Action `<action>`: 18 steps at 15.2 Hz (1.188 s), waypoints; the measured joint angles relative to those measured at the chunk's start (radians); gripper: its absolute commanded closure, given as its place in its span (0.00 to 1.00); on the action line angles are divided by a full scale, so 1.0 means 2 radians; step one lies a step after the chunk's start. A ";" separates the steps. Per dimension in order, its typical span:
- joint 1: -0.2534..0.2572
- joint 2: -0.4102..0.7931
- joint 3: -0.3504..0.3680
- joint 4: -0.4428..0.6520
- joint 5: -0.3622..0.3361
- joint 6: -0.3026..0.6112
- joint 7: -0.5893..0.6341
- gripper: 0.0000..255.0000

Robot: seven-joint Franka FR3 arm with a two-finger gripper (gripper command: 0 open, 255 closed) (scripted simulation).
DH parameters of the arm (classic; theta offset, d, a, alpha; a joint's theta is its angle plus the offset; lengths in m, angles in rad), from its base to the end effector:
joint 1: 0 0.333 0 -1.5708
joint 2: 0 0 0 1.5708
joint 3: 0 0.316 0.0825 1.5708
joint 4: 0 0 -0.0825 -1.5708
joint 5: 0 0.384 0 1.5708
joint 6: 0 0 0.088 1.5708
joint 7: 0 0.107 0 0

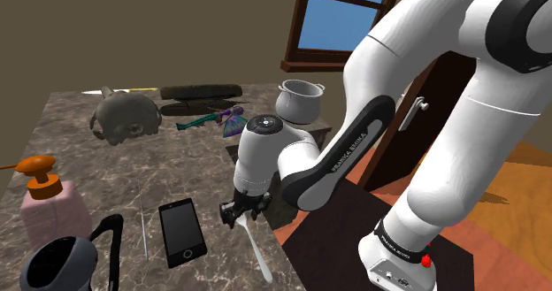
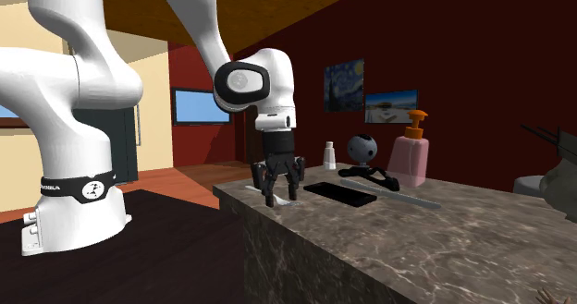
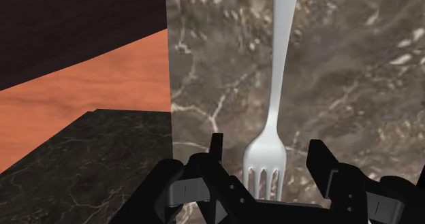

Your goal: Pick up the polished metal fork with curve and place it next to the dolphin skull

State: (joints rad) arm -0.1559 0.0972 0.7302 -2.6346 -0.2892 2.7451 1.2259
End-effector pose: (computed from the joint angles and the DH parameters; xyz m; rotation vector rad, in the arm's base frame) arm 0.3534 0.2494 0.2253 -3.0764 0.6088 -0.1091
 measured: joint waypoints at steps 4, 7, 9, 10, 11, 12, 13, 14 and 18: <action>0.000 -0.001 0.000 0.000 0.001 -0.001 0.000 1.00; 0.000 -0.001 0.000 0.000 0.001 -0.001 -0.001 1.00; -0.002 -0.005 0.003 -0.001 0.009 -0.005 -0.006 1.00; -0.004 -0.012 0.008 -0.002 0.023 -0.007 -0.017 1.00; -0.006 -0.021 0.013 -0.001 0.040 -0.012 -0.030 1.00; -0.008 -0.030 0.017 -0.002 0.058 -0.017 -0.044 1.00; -0.008 -0.037 0.020 -0.001 0.072 -0.022 -0.054 1.00; -0.007 -0.048 0.023 0.000 0.091 -0.030 -0.067 1.00; 0.001 -0.090 0.023 0.000 0.155 -0.059 -0.115 1.00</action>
State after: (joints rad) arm -0.1531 -0.0826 0.7766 -2.6354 0.0211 2.6271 0.9960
